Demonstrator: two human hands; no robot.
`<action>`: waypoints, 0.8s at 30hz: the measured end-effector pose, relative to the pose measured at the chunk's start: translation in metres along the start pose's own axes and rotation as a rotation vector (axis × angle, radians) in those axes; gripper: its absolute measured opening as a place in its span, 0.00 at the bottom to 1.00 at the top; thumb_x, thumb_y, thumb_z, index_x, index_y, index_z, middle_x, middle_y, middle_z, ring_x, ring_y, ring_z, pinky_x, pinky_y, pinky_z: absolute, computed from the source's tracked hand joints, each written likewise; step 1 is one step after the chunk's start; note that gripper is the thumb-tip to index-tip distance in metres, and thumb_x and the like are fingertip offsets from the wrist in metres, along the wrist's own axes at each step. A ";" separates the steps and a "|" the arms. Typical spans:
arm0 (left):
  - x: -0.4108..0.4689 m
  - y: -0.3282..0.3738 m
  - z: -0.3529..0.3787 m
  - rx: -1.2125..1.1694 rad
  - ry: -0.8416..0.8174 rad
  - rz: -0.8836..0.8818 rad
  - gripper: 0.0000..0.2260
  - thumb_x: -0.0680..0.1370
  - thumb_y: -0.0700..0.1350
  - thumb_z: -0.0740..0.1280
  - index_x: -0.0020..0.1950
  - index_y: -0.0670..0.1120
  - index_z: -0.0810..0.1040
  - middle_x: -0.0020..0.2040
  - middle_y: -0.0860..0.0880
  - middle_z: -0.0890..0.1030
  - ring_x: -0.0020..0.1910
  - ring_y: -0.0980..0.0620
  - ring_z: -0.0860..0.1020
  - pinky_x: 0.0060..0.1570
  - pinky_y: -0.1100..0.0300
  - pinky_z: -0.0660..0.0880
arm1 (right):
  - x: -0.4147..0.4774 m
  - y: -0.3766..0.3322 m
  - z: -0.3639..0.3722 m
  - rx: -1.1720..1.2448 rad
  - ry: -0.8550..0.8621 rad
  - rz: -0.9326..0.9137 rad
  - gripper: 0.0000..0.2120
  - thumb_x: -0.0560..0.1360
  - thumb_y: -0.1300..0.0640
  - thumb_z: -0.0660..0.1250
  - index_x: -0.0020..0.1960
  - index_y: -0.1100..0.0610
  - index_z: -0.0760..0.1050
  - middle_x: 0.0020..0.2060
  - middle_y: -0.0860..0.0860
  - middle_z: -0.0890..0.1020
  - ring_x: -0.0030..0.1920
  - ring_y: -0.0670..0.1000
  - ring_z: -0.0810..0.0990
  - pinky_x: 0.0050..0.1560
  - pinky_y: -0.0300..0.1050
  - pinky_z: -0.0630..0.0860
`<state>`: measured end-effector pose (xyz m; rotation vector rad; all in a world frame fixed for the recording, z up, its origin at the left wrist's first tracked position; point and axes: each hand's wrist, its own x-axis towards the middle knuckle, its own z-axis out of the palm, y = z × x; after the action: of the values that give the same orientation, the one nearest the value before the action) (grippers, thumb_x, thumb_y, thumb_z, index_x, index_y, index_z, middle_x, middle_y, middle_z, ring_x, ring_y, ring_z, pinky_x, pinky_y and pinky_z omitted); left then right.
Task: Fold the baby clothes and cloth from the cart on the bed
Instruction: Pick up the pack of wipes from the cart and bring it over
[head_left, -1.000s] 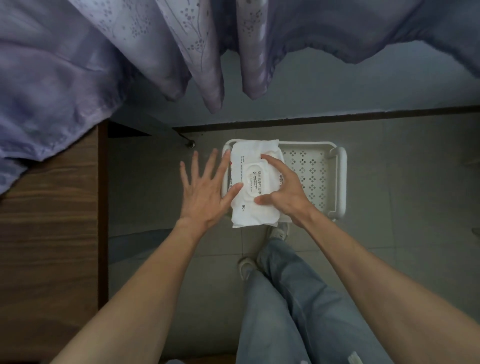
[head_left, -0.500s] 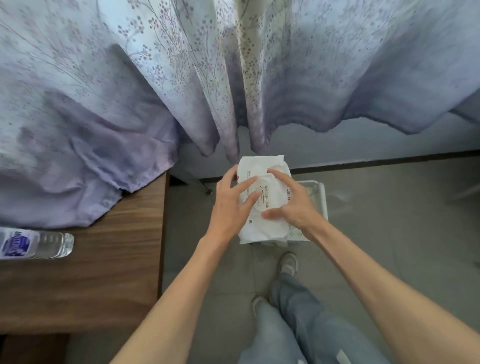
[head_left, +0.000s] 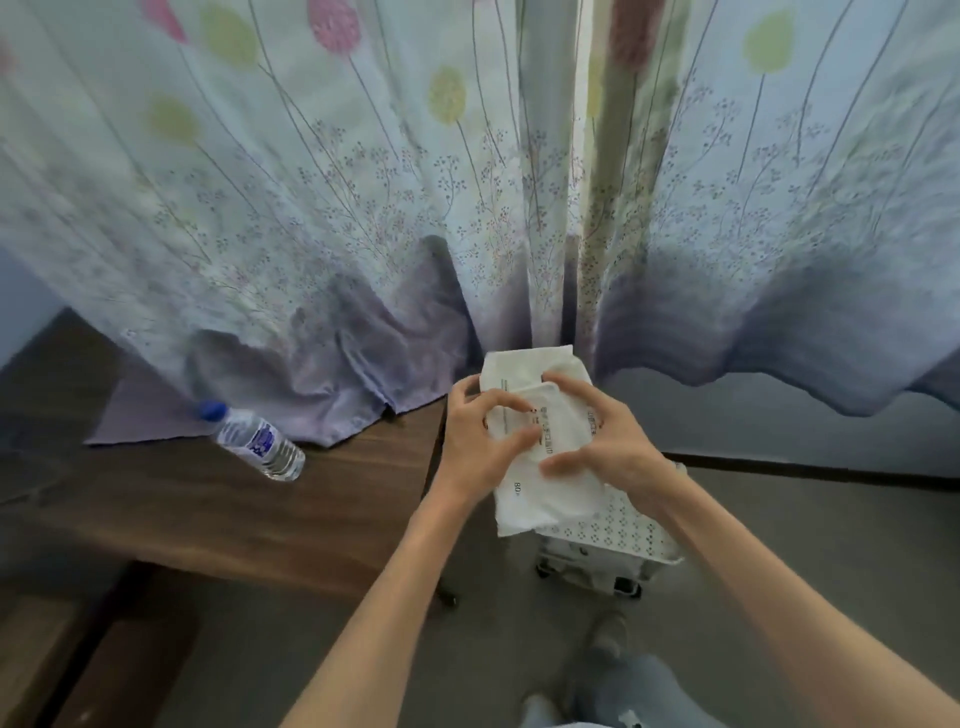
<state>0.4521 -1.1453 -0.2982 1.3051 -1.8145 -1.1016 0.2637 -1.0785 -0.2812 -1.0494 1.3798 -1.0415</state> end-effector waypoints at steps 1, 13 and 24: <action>-0.002 0.007 -0.014 0.015 0.023 -0.011 0.11 0.71 0.48 0.84 0.49 0.57 0.85 0.69 0.52 0.69 0.70 0.57 0.72 0.73 0.58 0.70 | 0.002 -0.011 0.006 -0.001 -0.035 -0.021 0.46 0.62 0.68 0.84 0.70 0.35 0.77 0.63 0.44 0.82 0.60 0.48 0.84 0.58 0.51 0.85; -0.088 0.066 -0.151 -0.044 0.439 0.026 0.05 0.74 0.48 0.82 0.46 0.52 0.88 0.82 0.57 0.64 0.81 0.60 0.63 0.79 0.51 0.67 | 0.015 -0.114 0.106 0.057 -0.480 -0.205 0.44 0.61 0.69 0.85 0.70 0.39 0.79 0.63 0.44 0.83 0.59 0.46 0.85 0.53 0.45 0.85; -0.192 0.118 -0.132 0.049 0.851 -0.084 0.04 0.73 0.49 0.83 0.45 0.55 0.90 0.85 0.66 0.54 0.84 0.65 0.53 0.83 0.44 0.61 | 0.011 -0.154 0.142 0.006 -1.073 -0.167 0.45 0.64 0.69 0.84 0.75 0.43 0.75 0.66 0.50 0.83 0.63 0.53 0.85 0.61 0.57 0.84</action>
<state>0.5740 -0.9785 -0.1388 1.5653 -1.1522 -0.4100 0.4119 -1.1298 -0.1422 -1.4250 0.4159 -0.4273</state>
